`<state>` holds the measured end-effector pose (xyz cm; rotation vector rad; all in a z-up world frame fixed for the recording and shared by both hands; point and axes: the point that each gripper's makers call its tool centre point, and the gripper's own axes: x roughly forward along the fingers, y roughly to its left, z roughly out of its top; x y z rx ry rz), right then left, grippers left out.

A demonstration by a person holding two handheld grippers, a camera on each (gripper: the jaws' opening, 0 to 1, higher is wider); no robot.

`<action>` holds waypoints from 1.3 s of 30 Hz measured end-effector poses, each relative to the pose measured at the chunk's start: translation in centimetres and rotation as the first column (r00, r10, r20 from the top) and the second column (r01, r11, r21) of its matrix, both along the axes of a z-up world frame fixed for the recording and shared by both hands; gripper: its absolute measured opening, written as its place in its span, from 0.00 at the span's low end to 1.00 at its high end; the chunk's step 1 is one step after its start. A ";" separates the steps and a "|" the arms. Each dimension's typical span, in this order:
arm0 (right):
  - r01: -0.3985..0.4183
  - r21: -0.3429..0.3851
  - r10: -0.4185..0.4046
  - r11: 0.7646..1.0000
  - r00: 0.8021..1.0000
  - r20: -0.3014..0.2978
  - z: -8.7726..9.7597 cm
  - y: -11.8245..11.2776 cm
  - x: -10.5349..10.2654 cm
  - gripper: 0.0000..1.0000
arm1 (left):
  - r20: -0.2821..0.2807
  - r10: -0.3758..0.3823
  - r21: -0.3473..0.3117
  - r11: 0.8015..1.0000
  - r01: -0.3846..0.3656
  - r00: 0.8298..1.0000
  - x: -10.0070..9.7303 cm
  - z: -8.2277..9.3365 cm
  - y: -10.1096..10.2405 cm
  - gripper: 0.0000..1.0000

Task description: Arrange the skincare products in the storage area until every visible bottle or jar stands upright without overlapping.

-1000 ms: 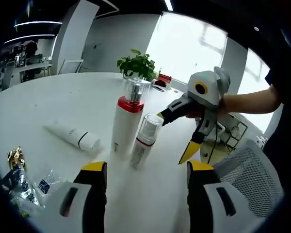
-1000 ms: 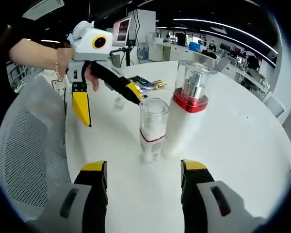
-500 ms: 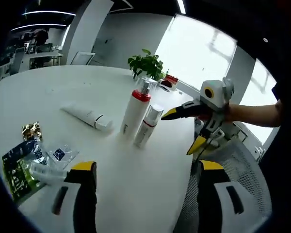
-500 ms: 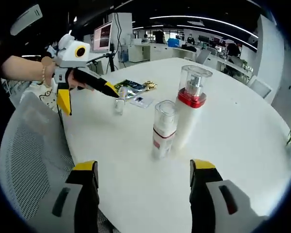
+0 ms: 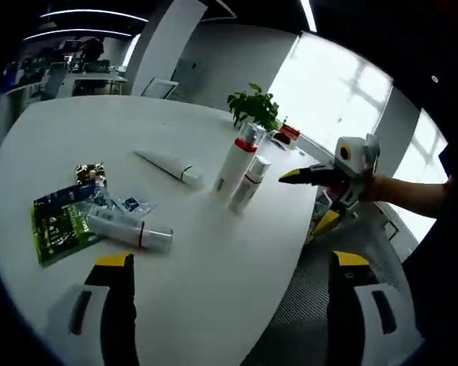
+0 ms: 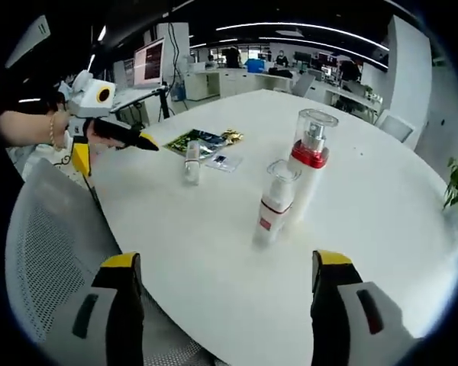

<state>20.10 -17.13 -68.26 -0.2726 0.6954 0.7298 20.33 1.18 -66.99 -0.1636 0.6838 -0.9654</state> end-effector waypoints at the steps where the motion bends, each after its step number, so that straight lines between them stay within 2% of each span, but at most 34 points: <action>1: 0.004 0.006 -0.004 1.000 1.000 -0.002 0.0 0.1 -0.1 0.94 | 0.001 0.007 0.011 1.000 -0.007 1.000 -0.5 -0.1 0.4 0.99; 6: 0.038 0.006 -0.038 0.999 0.999 0.013 0.2 0.3 -0.2 1.00 | 0.014 0.038 0.022 0.999 -0.038 0.999 -1.6 -0.2 1.9 0.99; 8: 0.052 0.022 -0.052 0.998 0.999 0.005 0.3 0.4 -0.4 1.00 | 0.016 0.066 0.028 0.997 -0.066 0.998 -2.1 -0.2 2.2 0.99; 11: 0.070 0.054 -0.071 0.996 0.997 0.007 0.6 0.5 -0.5 1.00 | 0.019 0.113 -0.003 0.994 -0.113 0.993 -2.3 0.5 2.8 0.99; 15: 0.061 0.041 -0.061 0.997 0.998 -0.001 0.2 0.9 -1.0 1.00 | 0.031 0.138 0.004 0.990 -0.138 0.990 -3.0 0.7 3.2 0.99; 19: 0.063 0.045 -0.063 0.997 0.998 -0.007 0.2 1.1 -1.4 1.00 | 0.051 0.152 0.024 0.988 -0.153 0.987 -2.4 0.7 3.6 0.99; 24: 0.071 0.039 -0.071 0.997 0.997 -0.006 0.2 1.1 -1.3 1.00 | 0.049 0.156 0.022 0.987 -0.157 0.987 -2.4 0.5 3.6 0.99; 31: 0.078 0.023 -0.079 0.997 0.997 0.019 1.5 0.5 0.0 1.00 | 0.035 0.155 0.016 0.988 -0.155 0.987 -2.4 0.3 3.7 0.99; 34: 0.046 -0.063 -0.042 0.997 0.998 0.049 2.4 0.2 0.5 1.00 | 0.030 0.153 0.009 0.988 -0.154 0.988 -2.5 0.4 3.7 0.98; 37: 0.067 -0.023 -0.066 0.997 0.996 0.059 4.0 0.7 1.6 1.00 | 0.028 0.147 0.005 0.989 -0.147 0.989 -2.5 0.5 3.6 0.98; 39: 0.076 -0.031 -0.073 0.997 0.994 0.076 5.0 0.8 2.6 1.00 | 0.025 0.141 0.000 0.990 -0.141 0.990 -2.6 0.5 3.6 0.98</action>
